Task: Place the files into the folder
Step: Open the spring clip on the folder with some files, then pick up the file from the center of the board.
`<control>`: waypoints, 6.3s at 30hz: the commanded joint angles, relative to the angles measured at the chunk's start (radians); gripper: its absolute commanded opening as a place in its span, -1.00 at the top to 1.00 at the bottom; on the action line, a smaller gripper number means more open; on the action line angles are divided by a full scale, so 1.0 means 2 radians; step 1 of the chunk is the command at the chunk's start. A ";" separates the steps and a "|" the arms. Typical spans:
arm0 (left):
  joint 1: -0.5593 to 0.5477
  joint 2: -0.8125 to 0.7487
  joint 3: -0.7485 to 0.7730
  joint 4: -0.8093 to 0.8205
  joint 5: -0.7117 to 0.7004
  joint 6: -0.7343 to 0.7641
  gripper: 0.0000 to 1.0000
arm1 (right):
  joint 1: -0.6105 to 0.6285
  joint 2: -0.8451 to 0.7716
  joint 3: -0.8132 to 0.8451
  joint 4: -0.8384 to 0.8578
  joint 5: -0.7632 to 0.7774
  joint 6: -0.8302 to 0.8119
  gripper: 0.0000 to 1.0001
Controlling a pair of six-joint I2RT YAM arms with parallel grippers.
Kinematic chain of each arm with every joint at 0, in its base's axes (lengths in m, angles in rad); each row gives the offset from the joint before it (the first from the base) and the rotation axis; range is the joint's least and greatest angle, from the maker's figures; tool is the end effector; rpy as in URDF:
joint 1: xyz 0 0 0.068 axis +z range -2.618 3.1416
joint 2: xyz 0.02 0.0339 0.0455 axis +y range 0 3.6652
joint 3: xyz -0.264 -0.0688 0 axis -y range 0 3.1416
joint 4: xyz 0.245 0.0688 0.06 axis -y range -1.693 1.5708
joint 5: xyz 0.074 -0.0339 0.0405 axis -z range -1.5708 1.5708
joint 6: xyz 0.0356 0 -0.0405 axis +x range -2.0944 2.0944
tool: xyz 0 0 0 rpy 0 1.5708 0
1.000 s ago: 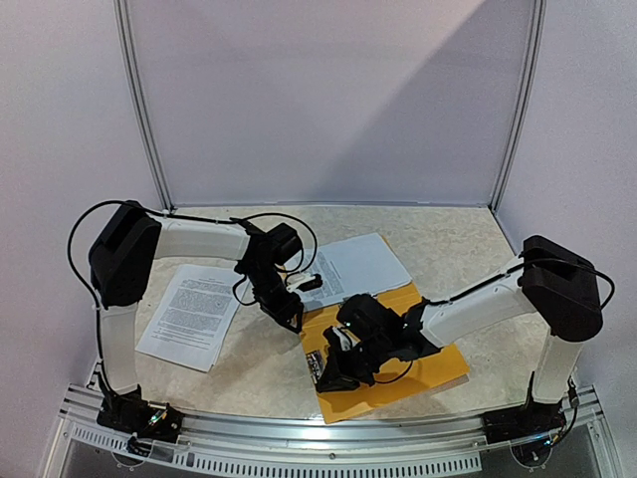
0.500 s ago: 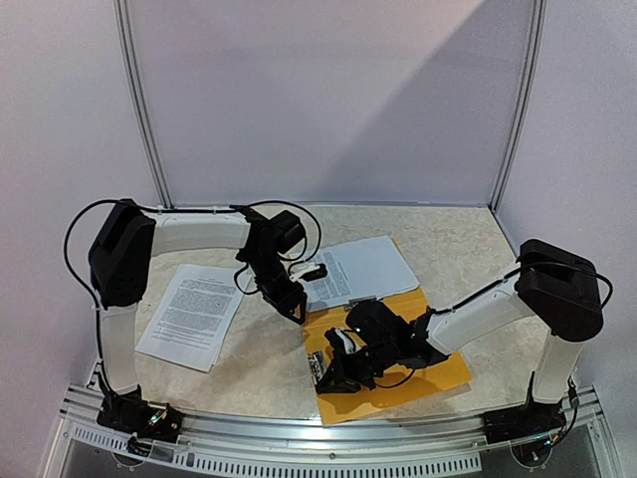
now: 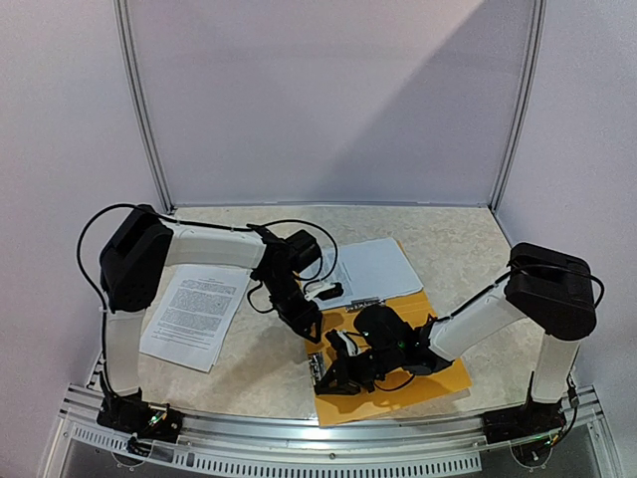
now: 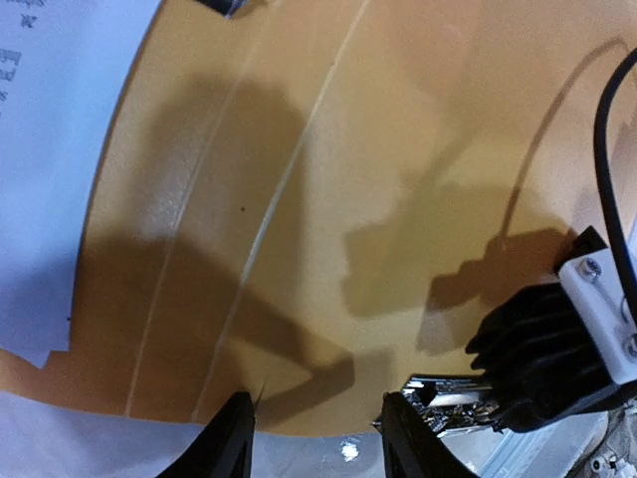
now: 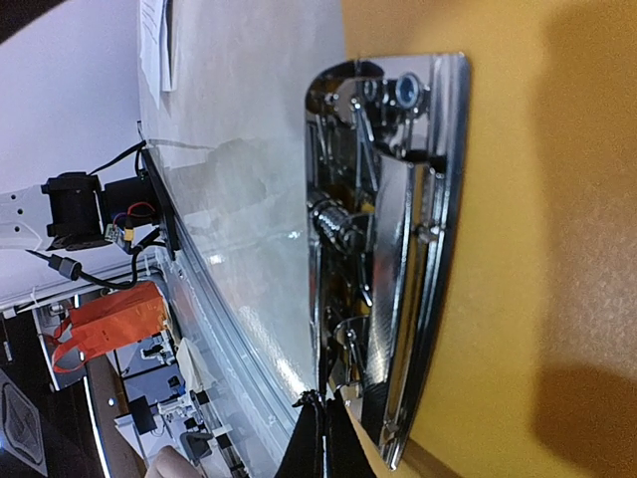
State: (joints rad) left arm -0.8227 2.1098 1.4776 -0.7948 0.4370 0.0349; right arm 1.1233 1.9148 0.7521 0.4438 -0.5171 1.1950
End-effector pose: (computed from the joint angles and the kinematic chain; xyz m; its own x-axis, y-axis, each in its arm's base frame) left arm 0.2637 -0.3063 0.1385 -0.6482 0.7449 -0.1578 0.7284 0.5462 -0.4136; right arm 0.1314 0.3144 0.0919 -0.9833 -0.1800 0.0267 -0.0816 0.5672 0.8195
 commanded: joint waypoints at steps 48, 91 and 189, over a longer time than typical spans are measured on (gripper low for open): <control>-0.029 0.113 -0.016 -0.064 -0.135 0.052 0.11 | 0.009 -0.056 -0.014 -0.258 0.141 0.031 0.73; -0.030 0.096 0.107 -0.155 -0.071 0.106 0.06 | 0.012 -0.222 0.095 -0.378 0.159 -0.694 -0.07; 0.418 -0.112 -0.276 0.110 -0.542 0.312 -0.60 | -0.027 0.266 0.517 -0.198 0.123 -0.053 0.17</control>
State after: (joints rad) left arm 0.1394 1.8565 1.0760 -0.7937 -0.6010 0.5797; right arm 1.0836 2.3890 1.7676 -0.0051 -0.2829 0.9813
